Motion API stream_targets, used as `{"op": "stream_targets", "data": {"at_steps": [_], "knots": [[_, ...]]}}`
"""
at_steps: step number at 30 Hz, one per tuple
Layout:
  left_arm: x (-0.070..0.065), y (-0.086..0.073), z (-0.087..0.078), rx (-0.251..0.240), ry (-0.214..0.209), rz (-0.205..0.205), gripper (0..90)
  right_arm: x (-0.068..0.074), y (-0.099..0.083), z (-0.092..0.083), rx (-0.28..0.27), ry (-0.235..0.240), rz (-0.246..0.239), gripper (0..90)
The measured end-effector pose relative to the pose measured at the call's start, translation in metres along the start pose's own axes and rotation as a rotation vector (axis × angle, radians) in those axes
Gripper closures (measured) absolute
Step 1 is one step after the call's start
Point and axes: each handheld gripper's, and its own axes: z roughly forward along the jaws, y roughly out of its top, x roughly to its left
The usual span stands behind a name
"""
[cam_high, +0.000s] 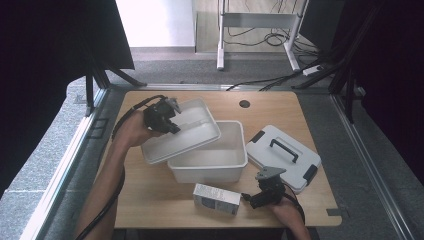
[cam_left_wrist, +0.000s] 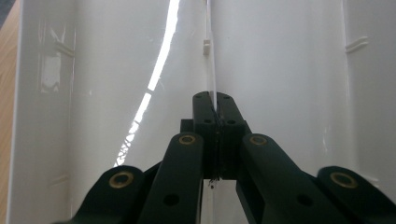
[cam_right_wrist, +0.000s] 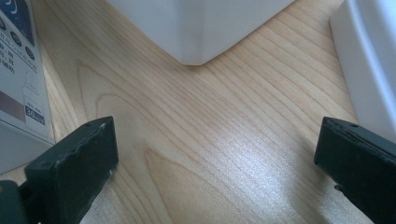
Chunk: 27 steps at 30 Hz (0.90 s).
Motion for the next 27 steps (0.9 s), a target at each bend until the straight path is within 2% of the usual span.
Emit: {"op": "stream_targets", "data": {"at_steps": [12,14,15,18,19,20,21,27], "knots": [[0.011,-0.05,-0.014,-0.014,0.051,-0.148,89.0,0.0,0.0,0.0,0.001,0.0,-0.001,0.0],[0.012,-0.054,-0.016,-0.013,0.054,-0.157,89.1,0.0,0.0,0.0,0.001,-0.001,-0.001,0.0],[0.013,-0.063,-0.019,-0.015,0.06,-0.176,89.1,0.0,0.0,0.0,0.001,-0.001,-0.001,0.0],[0.015,-0.071,-0.022,-0.016,0.066,-0.193,89.0,0.0,0.0,0.0,0.001,-0.001,0.0,0.0],[0.015,-0.08,-0.025,-0.013,0.073,-0.209,89.1,0.0,0.0,0.0,0.001,-0.001,0.0,0.0],[0.015,-0.08,-0.025,-0.013,0.073,-0.209,89.1,0.0,0.0,0.0,0.001,-0.001,-0.001,0.0],[0.016,-0.088,-0.027,-0.011,0.077,-0.222,89.1,0.0,0.0,0.0,0.001,-0.002,0.0,0.0],[0.018,-0.112,-0.037,-0.014,0.096,-0.259,89.1,0.0,0.0,0.0,0.001,-0.003,0.0,0.0]]}}
